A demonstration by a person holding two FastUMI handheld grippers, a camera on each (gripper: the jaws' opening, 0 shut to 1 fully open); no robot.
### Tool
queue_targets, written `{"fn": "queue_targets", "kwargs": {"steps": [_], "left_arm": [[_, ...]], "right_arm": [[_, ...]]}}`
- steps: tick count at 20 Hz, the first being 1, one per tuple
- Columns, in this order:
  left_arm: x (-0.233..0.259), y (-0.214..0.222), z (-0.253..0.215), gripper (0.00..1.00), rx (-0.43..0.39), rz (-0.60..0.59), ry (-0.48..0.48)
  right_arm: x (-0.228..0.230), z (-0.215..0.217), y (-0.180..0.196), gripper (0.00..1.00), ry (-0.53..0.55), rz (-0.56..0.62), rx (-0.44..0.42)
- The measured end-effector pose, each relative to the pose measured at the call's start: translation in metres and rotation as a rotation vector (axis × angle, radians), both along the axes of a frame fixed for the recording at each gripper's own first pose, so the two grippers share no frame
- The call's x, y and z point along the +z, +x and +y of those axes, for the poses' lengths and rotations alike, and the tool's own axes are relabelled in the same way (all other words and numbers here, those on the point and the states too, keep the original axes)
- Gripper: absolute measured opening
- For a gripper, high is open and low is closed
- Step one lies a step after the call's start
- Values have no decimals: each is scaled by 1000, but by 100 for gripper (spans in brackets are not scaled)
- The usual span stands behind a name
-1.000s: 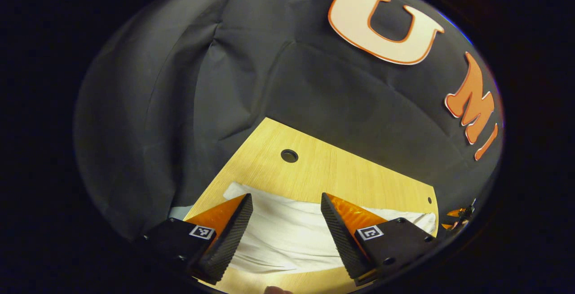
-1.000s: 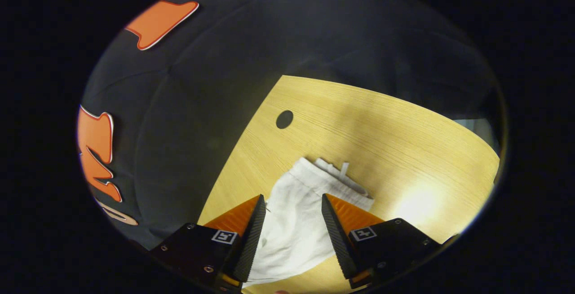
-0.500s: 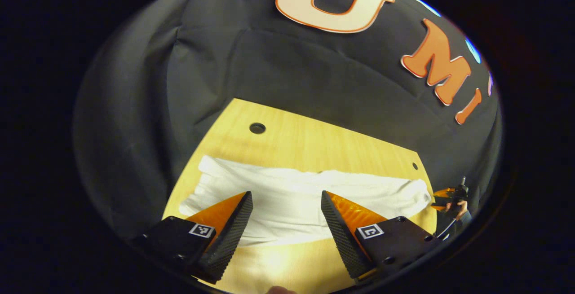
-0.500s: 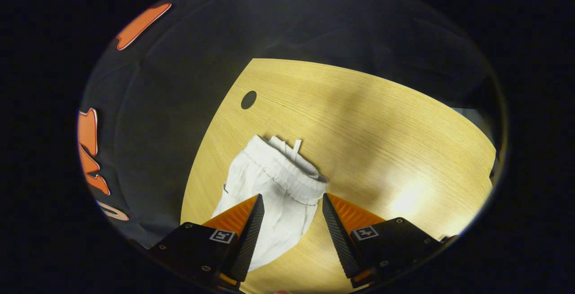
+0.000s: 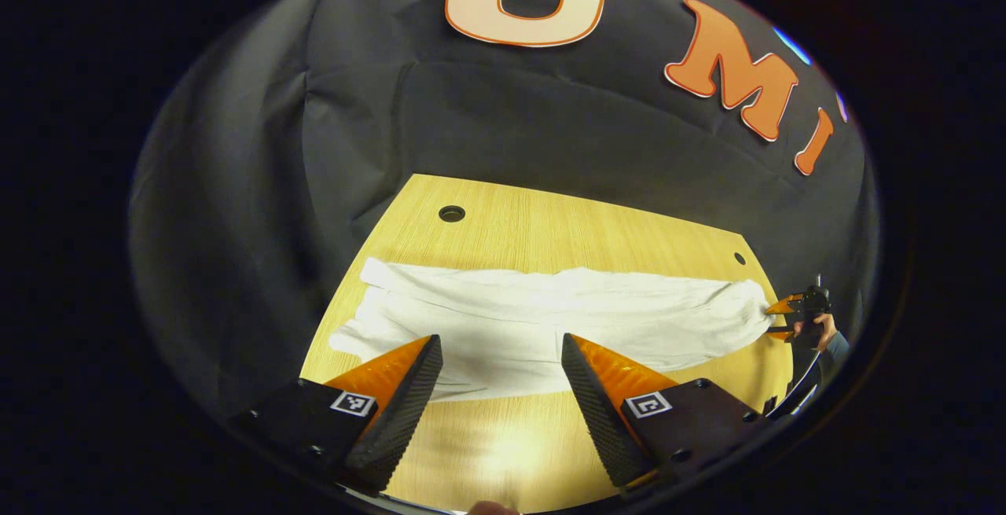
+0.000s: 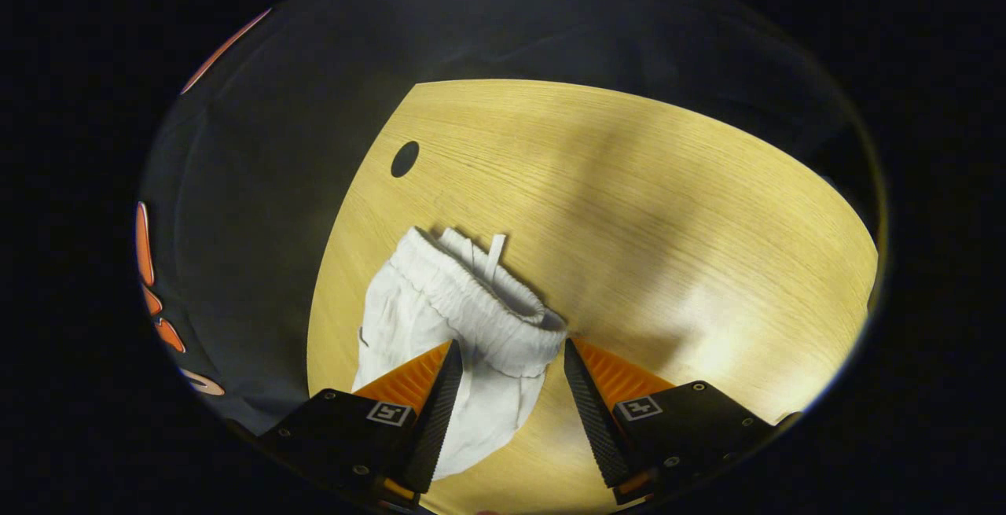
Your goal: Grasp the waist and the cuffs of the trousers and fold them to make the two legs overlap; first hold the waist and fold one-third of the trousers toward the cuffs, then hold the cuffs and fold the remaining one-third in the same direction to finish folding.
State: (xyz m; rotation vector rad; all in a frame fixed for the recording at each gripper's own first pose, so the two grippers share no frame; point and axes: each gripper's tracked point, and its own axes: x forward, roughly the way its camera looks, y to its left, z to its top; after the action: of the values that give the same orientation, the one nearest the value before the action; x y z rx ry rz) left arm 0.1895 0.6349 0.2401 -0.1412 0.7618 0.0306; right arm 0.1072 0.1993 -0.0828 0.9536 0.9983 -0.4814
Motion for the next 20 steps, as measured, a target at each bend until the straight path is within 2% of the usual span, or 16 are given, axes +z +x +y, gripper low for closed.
{"fn": "queue_targets", "kwargs": {"steps": [4,7,9,11,13,17,20], "left_arm": [[-7,-18,-12,99,33,11,-1],[-9,-37,-19,100,53,7,-1],[-8,-45,-19,100,76,7,-6],[-10,-53,-24,100,95,5,-15],[-9,-56,-28,100,104,-12,-33],[-13,-56,-30,99,106,-29,-48],[-13,-56,-33,100,102,-34,-83]], "right_arm": [[-3,-7,10,76,30,-17,-56],[-9,-12,7,54,40,-12,-80],[-7,-12,10,32,53,-39,-92],[-6,-11,12,19,30,-82,-74],[-2,-10,15,16,22,-142,-75],[16,-4,16,15,89,-223,-127],[34,-1,18,13,73,-286,-116]]}}
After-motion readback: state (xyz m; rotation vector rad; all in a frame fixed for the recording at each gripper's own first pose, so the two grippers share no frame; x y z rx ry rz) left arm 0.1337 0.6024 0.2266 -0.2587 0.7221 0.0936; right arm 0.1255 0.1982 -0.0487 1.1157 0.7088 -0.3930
